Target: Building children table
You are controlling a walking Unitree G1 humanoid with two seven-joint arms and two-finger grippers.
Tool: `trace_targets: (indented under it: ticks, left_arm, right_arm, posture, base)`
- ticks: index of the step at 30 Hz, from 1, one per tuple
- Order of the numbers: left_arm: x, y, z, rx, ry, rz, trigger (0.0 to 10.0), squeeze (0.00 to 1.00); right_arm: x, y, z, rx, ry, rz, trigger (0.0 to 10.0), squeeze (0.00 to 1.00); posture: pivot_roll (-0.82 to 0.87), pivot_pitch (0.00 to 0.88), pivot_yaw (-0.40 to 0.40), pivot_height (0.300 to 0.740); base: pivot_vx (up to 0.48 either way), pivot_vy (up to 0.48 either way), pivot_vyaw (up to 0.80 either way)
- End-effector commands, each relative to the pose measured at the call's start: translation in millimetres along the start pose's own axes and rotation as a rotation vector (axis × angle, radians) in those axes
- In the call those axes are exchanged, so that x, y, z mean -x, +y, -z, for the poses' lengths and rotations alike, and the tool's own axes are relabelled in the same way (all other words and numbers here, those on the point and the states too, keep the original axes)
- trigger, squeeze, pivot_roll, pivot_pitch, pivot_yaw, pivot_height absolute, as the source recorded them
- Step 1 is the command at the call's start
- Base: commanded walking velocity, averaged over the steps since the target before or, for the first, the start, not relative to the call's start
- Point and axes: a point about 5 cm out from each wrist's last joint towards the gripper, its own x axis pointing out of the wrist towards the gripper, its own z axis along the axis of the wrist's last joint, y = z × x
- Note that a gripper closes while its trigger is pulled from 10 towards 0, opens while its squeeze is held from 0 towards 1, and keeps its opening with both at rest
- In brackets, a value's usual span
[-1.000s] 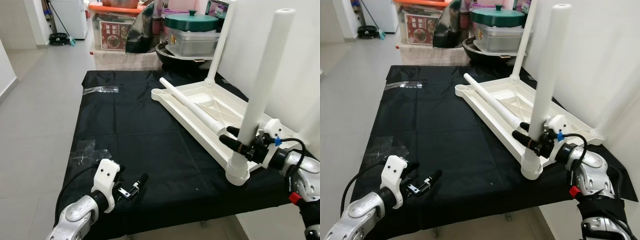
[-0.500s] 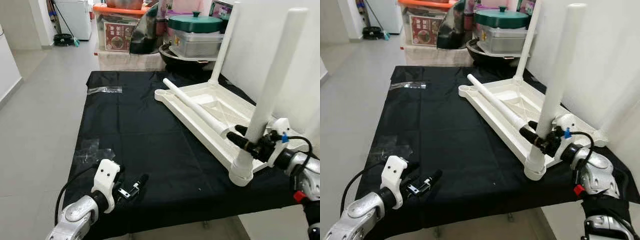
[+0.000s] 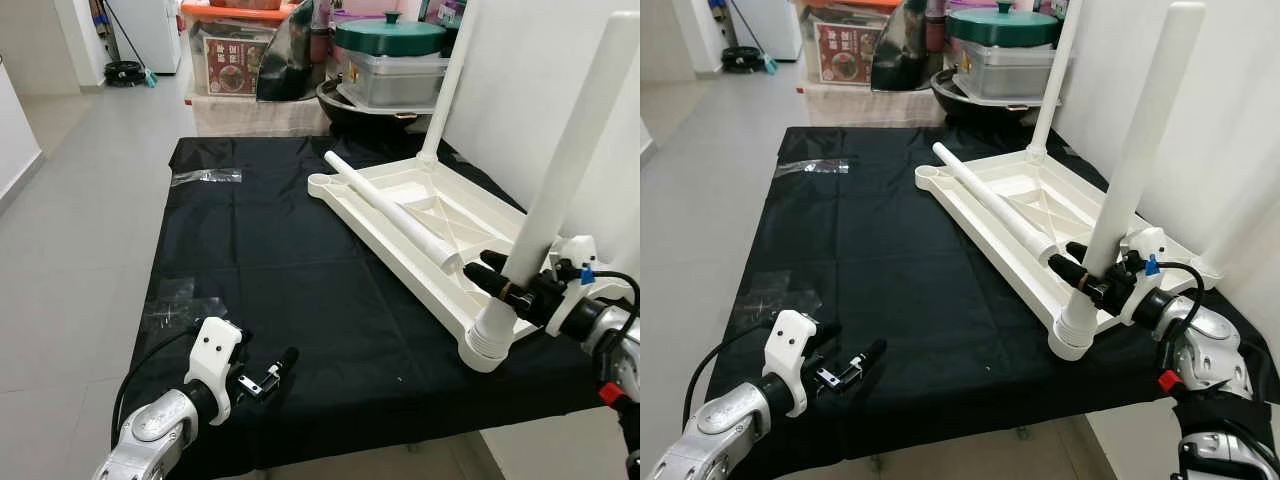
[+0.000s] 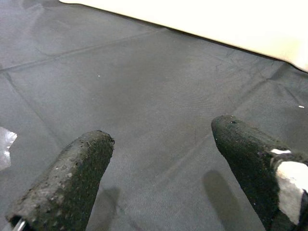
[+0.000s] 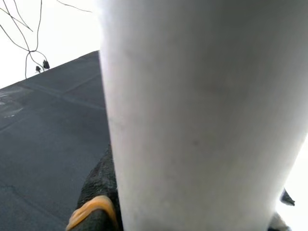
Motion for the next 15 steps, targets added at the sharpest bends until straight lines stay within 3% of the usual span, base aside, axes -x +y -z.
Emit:
trace_targets:
  ticks: [1,15]
  left_arm:
    - [-0.9,-0.9,2,-0.004,0.017,0.01,10.0,0.0]
    - [0.4,0.3,3,-0.005,0.021,0.004,10.0,0.0]
  right_arm:
    - [7.4,-3.0,12,-0.003,0.081,0.029,10.0,0.0]
    - [-9.6,22.1,24,-0.016,0.038,-0.018,10.0,0.0]
  posture:
    - [0.03,0.0,-0.066,0.74]
    - [0.04,0.0,-0.072,0.74]
  base:
    - [0.0,0.0,0.0]
    - [0.0,0.0,0.0]
